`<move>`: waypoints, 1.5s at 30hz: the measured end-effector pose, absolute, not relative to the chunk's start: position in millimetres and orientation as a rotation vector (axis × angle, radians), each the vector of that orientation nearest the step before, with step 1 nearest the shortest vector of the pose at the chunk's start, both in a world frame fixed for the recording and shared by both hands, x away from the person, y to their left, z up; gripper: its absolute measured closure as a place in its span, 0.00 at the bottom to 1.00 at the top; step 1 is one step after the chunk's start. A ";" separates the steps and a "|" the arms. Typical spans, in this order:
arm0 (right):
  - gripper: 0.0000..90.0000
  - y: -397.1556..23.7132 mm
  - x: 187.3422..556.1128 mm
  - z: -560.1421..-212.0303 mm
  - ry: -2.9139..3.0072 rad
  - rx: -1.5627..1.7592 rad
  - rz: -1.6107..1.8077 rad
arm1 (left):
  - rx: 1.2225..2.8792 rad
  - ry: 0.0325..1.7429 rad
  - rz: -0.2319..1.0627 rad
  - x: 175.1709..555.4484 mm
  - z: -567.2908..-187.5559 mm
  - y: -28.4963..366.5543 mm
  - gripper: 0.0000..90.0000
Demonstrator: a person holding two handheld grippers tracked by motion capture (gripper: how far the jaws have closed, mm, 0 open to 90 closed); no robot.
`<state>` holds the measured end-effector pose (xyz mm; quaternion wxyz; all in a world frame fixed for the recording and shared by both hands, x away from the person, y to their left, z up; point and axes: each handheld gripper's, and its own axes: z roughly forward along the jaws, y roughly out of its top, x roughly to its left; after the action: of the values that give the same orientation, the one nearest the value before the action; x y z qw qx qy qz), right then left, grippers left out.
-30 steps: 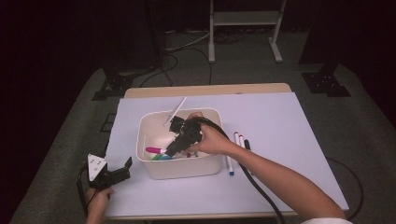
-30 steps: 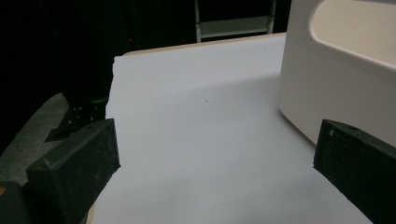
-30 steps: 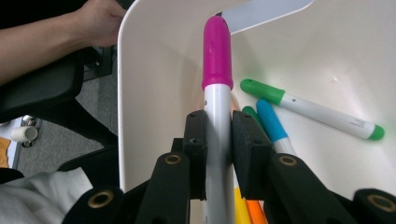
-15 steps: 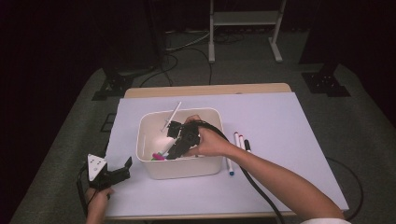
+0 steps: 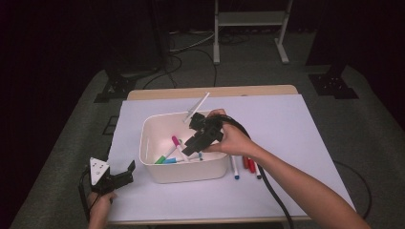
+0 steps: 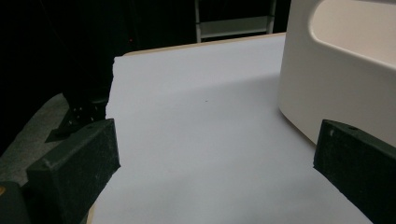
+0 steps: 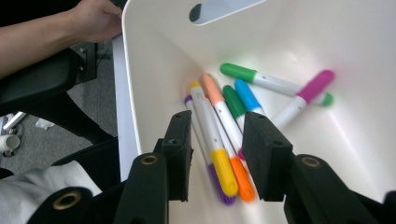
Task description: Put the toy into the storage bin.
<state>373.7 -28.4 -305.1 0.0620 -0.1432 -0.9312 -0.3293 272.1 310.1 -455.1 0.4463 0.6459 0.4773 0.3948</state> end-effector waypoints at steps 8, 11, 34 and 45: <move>0.67 -74.6 374.7 -288.5 -2.805 -0.548 -1.088 | 1.601 1.182 0.980 272.0 -455.1 310.0 0.00; 0.66 -89.8 373.3 -284.7 -2.808 -0.579 -1.110 | 1.601 1.181 0.980 272.0 -455.1 309.9 0.00; 0.57 -217.1 366.5 -333.2 -2.745 -0.979 -1.157 | 1.603 1.182 0.980 271.9 -455.2 309.9 0.00; 0.56 -239.4 366.9 -386.2 -2.698 -1.127 -1.103 | 1.602 1.183 0.980 272.0 -455.2 309.8 0.00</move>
<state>366.9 -239.4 -386.2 0.0084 -0.3606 -0.8633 -0.3528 272.0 309.8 -455.2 0.4448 0.6466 0.4772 0.3955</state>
